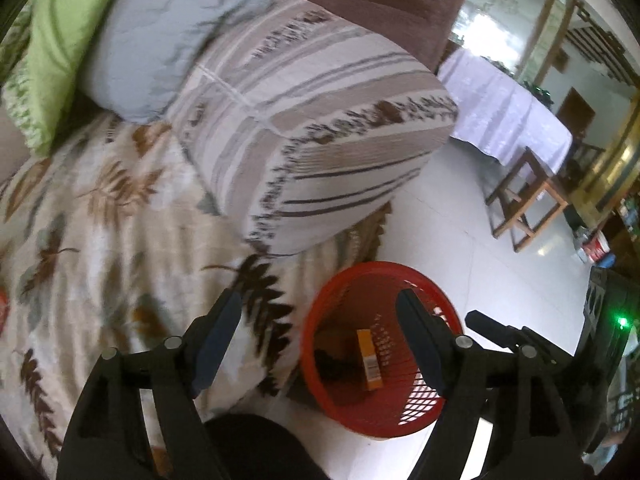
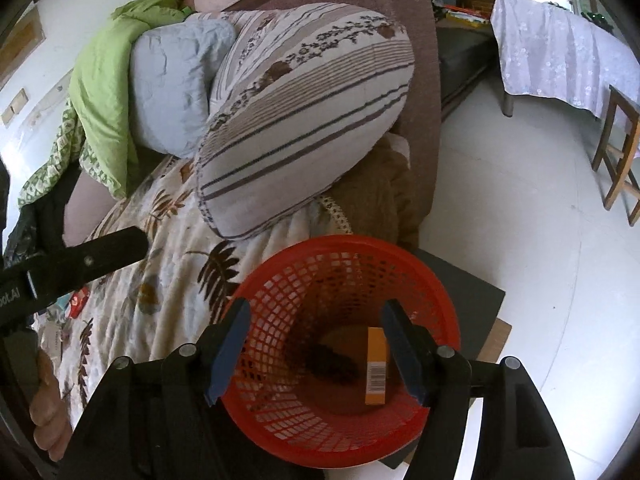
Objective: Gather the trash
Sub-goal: 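Open both tools to drop the black bag and orange box into the basket, then grasp the long white box on the bed with the left tool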
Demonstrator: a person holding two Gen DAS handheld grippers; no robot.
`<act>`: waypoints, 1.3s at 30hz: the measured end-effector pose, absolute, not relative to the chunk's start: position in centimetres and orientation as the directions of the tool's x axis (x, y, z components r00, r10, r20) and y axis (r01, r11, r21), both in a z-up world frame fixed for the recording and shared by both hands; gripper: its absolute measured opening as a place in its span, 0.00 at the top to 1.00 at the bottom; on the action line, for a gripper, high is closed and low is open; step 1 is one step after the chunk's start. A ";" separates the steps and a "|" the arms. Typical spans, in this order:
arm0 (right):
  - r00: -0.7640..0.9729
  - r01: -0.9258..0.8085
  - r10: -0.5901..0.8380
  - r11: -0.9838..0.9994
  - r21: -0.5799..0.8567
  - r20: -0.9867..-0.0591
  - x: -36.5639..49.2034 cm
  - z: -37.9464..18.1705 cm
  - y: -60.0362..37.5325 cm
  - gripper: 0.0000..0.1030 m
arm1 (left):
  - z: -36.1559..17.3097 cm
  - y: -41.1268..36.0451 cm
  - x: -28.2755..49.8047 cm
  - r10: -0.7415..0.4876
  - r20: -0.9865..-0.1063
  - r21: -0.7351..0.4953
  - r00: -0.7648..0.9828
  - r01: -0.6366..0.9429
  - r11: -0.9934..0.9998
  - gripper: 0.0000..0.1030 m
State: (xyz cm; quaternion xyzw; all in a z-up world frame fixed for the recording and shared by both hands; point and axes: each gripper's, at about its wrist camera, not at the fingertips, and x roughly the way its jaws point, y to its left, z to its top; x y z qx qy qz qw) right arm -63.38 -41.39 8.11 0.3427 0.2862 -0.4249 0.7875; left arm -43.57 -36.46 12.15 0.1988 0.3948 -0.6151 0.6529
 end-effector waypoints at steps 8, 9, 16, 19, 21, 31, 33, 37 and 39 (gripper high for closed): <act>0.521 0.826 -0.436 0.475 0.305 -0.733 -59.9 8.5 -39.6 0.31 | 14.1 -30.8 -40.6 -0.650 -0.746 -0.058 0.146 0.958 0.281 0.24; 0.533 0.814 -0.426 0.495 0.305 -0.731 -58.9 8.7 -39.1 0.31 | 14.4 -29.6 -39.8 -0.649 -0.741 -0.039 0.174 0.953 0.300 0.24; 0.593 0.720 -0.330 0.626 0.300 -0.734 -52.5 9.0 -35.6 0.31 | 15.0 -21.8 -32.9 -0.597 -0.727 0.003 0.339 0.871 0.491 0.24; 0.615 0.668 -0.286 0.684 0.293 -0.734 -49.7 9.2 -33.8 0.31 | 14.9 -17.9 -28.7 -0.549 -0.729 0.012 0.410 0.809 0.588 0.24; 0.631 0.620 -0.249 0.731 0.285 -0.735 -47.1 9.4 -32.1 0.31 | 14.6 -15.4 -26.0 -0.501 -0.730 0.036 0.465 0.758 0.651 0.24; 0.648 0.451 -0.122 0.857 0.250 -0.752 -38.1 9.1 -26.9 0.31 | 11.3 -6.1 -11.2 -0.310 -0.764 0.046 0.565 0.527 0.848 0.27; 0.644 0.425 -0.100 0.871 0.246 -0.759 -36.5 8.8 -26.1 0.31 | 10.4 -5.9 -8.6 -0.312 -0.776 0.024 0.548 0.521 0.853 0.27; 0.630 0.399 -0.069 0.884 0.245 -0.774 -34.4 7.9 -25.3 0.31 | 8.2 -7.1 -4.8 -0.311 -0.815 -0.005 0.489 0.530 0.848 0.27; 0.622 0.393 -0.059 0.886 0.246 -0.781 -33.7 7.5 -25.2 0.31 | 7.0 -7.8 -3.6 -0.307 -0.833 -0.014 0.461 0.536 0.844 0.30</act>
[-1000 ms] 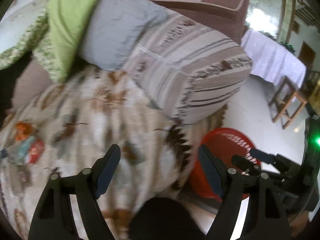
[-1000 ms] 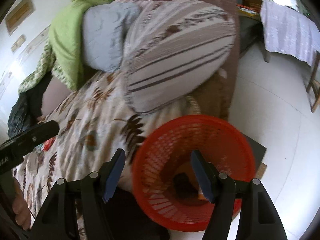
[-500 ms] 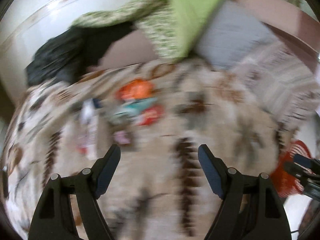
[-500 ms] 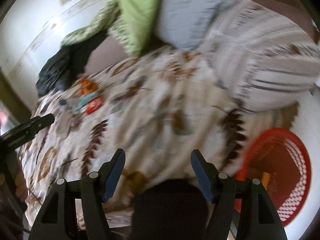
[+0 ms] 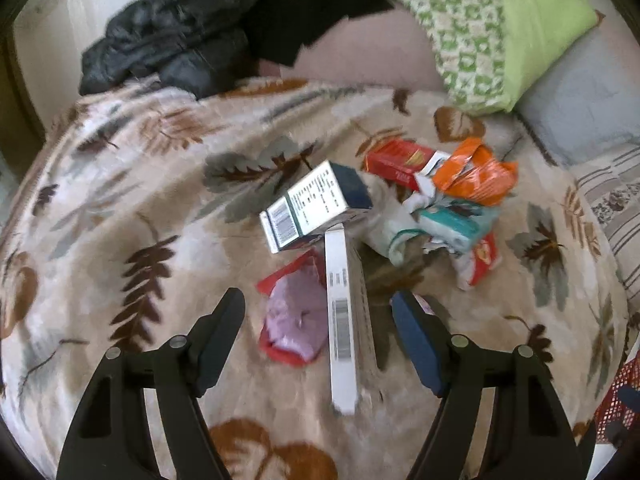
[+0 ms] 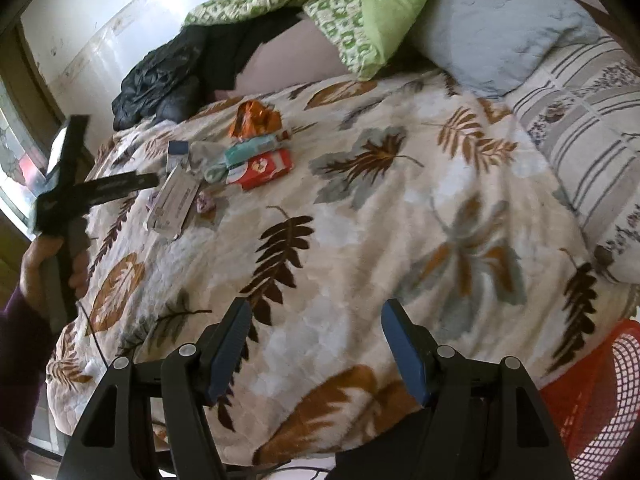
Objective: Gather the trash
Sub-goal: 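Grasp the long white box on the bed with the left tool, then grasp the pink crumpled wrapper with the right tool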
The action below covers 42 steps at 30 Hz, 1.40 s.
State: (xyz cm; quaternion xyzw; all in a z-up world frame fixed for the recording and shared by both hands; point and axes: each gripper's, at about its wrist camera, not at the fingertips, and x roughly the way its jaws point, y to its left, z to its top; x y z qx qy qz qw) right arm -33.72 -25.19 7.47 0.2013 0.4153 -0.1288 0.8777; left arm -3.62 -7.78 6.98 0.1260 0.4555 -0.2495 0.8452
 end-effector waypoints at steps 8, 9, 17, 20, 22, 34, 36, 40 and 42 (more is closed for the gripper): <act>0.590 0.394 -0.026 0.882 0.259 -0.807 -32.1 5.7 -25.7 0.31 | 4.8 -9.9 -3.7 -0.280 -0.844 0.029 0.457 0.562 0.827 0.53; 0.586 0.394 -0.019 0.881 0.264 -0.810 -31.9 5.4 -25.8 0.31 | 4.7 -10.0 -4.0 -0.281 -0.843 0.030 0.459 0.562 0.826 0.52; 0.580 0.368 0.012 0.889 0.274 -0.815 -31.1 4.7 -24.9 0.31 | 6.2 -10.7 -5.3 -0.350 -0.840 -0.031 0.415 0.606 0.795 0.87; 0.576 0.367 0.016 0.888 0.276 -0.817 -31.2 4.5 -24.8 0.31 | 5.4 -11.4 -5.2 -0.323 -0.856 -0.017 0.404 0.602 0.799 0.84; 0.573 0.371 0.018 0.886 0.279 -0.819 -31.3 4.3 -24.8 0.31 | 4.4 -11.6 -4.7 -0.270 -0.868 0.019 0.417 0.571 0.821 0.71; 0.570 0.365 0.044 0.881 0.301 -0.820 -31.0 3.9 -25.2 0.31 | 5.0 -9.8 -5.7 -0.293 -0.856 -0.017 0.426 0.543 0.840 0.88; 0.577 0.337 0.054 0.893 0.298 -0.815 -30.4 4.2 -24.7 0.31 | 6.5 -8.3 -6.8 -0.303 -0.833 -0.013 0.462 0.533 0.846 0.88; 0.595 0.259 0.109 0.912 0.319 -0.796 -28.0 4.6 -23.2 0.31 | 8.8 -5.2 -9.0 -0.291 -0.799 0.027 0.526 0.515 0.857 0.88; 0.605 0.219 0.140 0.917 0.333 -0.784 -26.5 4.7 -22.5 0.31 | 9.6 -3.3 -9.7 -0.286 -0.790 0.027 0.542 0.496 0.868 0.88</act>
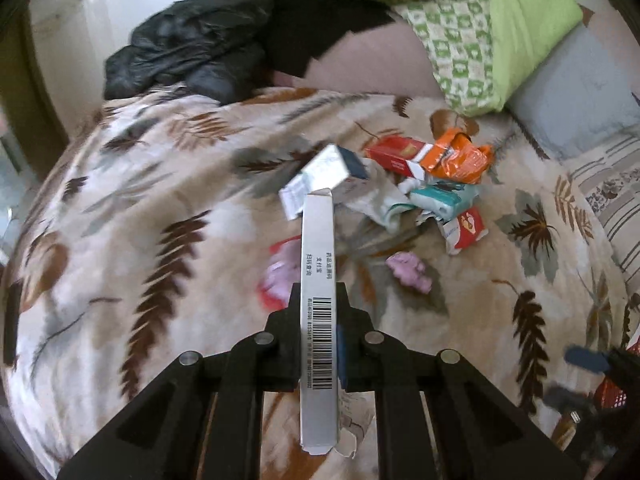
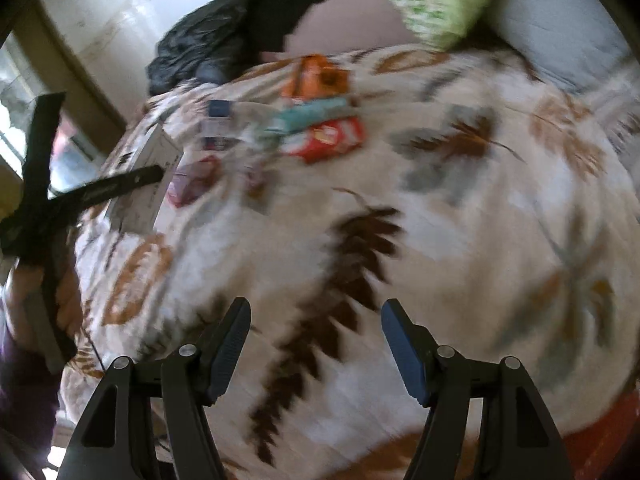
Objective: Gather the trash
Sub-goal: 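Grasp the pink crumpled wrapper with the right tool, then carry the white box and pink wrapper to the red basket and open both tools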
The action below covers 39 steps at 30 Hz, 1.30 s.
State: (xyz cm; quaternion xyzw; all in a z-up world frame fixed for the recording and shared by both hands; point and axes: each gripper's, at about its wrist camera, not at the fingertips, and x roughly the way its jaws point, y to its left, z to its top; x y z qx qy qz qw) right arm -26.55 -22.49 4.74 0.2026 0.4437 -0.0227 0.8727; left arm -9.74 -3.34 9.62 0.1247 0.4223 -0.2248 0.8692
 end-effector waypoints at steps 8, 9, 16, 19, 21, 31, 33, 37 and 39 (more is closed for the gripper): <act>0.623 0.062 0.169 0.963 0.264 -0.764 -16.0 4.5 -17.8 0.31 | 9.6 0.6 -9.7 -0.270 -0.780 -0.004 0.564 0.427 0.904 0.88; 0.618 0.056 0.164 0.966 0.251 -0.769 -14.6 4.2 -17.4 0.31 | 9.5 0.8 -9.5 -0.264 -0.777 0.000 0.571 0.419 0.908 0.88; 0.560 0.078 0.077 0.986 0.145 -0.825 -8.1 0.9 -16.3 0.78 | 8.7 2.1 -9.0 -0.264 -0.785 -0.023 0.561 0.399 0.917 0.88; 0.581 0.067 0.124 0.978 0.199 -0.804 -9.4 2.3 -16.8 0.79 | 8.8 1.9 -9.3 -0.262 -0.780 -0.014 0.568 0.403 0.915 0.88; 0.597 0.062 0.112 0.981 0.184 -0.795 -10.6 3.2 -16.8 0.79 | 9.1 1.6 -9.8 -0.263 -0.774 -0.008 0.576 0.407 0.913 0.88; 0.671 0.140 0.089 0.960 0.244 -0.736 -20.8 8.2 -19.2 0.79 | 13.7 -1.5 -15.8 -0.330 -0.713 0.044 0.618 0.510 0.859 0.88; 0.686 0.169 0.063 0.955 0.242 -0.725 -23.1 9.0 -20.1 0.79 | 14.6 -2.5 -17.2 -0.348 -0.699 0.063 0.625 0.539 0.840 0.88; 0.705 0.252 0.002 0.934 0.252 -0.709 -28.9 10.1 -22.3 0.79 | 15.9 -4.8 -20.2 -0.394 -0.683 0.078 0.615 0.598 0.798 0.88; 0.707 0.289 -0.029 0.924 0.251 -0.707 -31.1 10.4 -23.2 0.79 | 16.5 -6.0 -21.6 -0.423 -0.677 0.076 0.602 0.629 0.774 0.88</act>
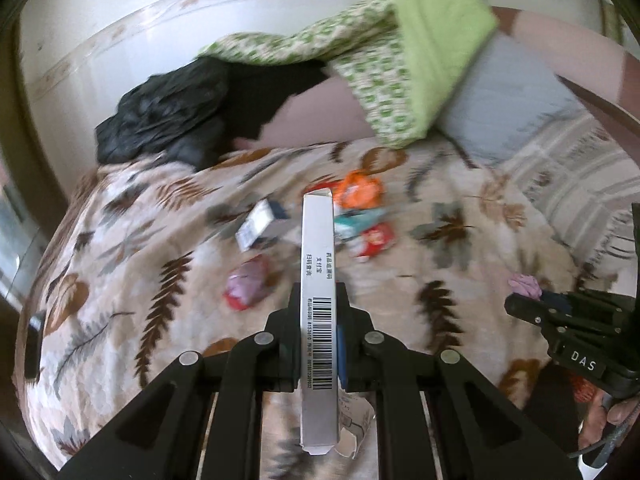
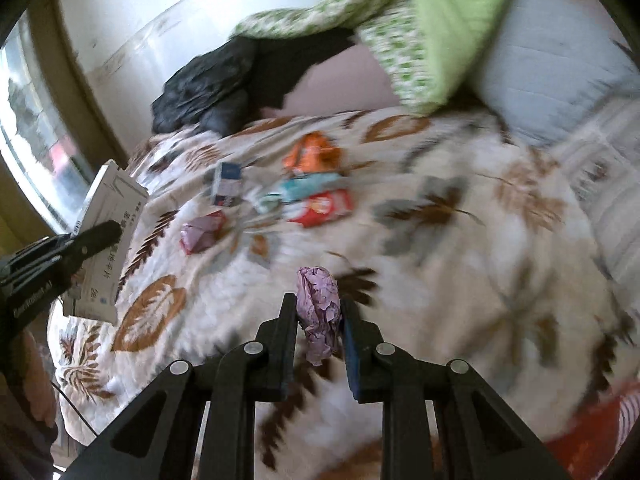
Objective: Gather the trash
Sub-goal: 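Carry the white box and pink wrapper to the red basket and open both tools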
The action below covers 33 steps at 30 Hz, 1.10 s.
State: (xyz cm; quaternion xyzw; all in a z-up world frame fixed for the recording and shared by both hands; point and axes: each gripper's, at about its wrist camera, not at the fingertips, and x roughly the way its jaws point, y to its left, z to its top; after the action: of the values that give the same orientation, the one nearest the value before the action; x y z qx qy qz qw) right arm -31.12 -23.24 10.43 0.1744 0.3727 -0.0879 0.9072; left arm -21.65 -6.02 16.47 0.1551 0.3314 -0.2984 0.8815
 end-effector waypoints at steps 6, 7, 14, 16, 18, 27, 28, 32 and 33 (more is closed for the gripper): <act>0.693 0.435 -0.148 0.866 0.246 -0.706 -38.7 11.3 -27.0 0.79 | 17.9 -10.4 -26.1 -0.522 -0.668 0.069 0.530 0.742 0.667 0.88; 0.686 0.469 -0.173 0.847 0.249 -0.707 -40.3 11.3 -27.9 0.79 | 18.0 -11.3 -26.8 -0.537 -0.671 0.062 0.511 0.760 0.647 0.88; 0.639 0.626 -0.295 0.737 0.257 -0.710 -48.5 11.4 -32.3 0.79 | 18.7 -18.4 -32.4 -0.622 -0.674 0.075 0.398 0.875 0.478 0.88; 0.623 0.662 -0.326 0.704 0.257 -0.711 -50.7 11.3 -33.5 0.79 | 18.7 -20.8 -34.4 -0.644 -0.680 0.074 0.351 0.906 0.416 0.88; 0.605 0.697 -0.357 0.669 0.257 -0.712 -52.7 11.2 -34.5 0.79 | 18.6 -23.0 -36.2 -0.659 -0.686 0.074 0.308 0.931 0.359 0.88; 0.508 0.829 -0.463 0.491 0.266 -0.726 -62.0 9.9 -38.6 0.79 | 16.6 -33.1 -45.1 -0.673 -0.737 -0.003 0.056 0.996 0.086 0.88; 0.498 0.839 -0.470 0.473 0.268 -0.729 -62.9 9.7 -39.0 0.79 | 16.2 -34.1 -46.1 -0.668 -0.743 -0.009 0.036 0.998 0.063 0.88; 0.479 0.855 -0.482 0.444 0.267 -0.734 -64.5 9.3 -39.9 0.78 | 14.5 -37.1 -48.7 -0.636 -0.769 -0.060 -0.057 0.998 -0.017 0.87; 0.475 0.858 -0.483 0.439 0.267 -0.736 -64.7 9.1 -40.1 0.78 | 14.1 -37.5 -49.0 -0.632 -0.772 -0.070 -0.070 0.997 -0.024 0.85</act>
State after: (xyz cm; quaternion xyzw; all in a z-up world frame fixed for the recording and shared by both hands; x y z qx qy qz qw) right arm -64.71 -40.13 9.09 0.3217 0.2918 -0.4210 0.7964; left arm -49.03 -37.51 14.10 0.2840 0.3217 -0.6568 0.6201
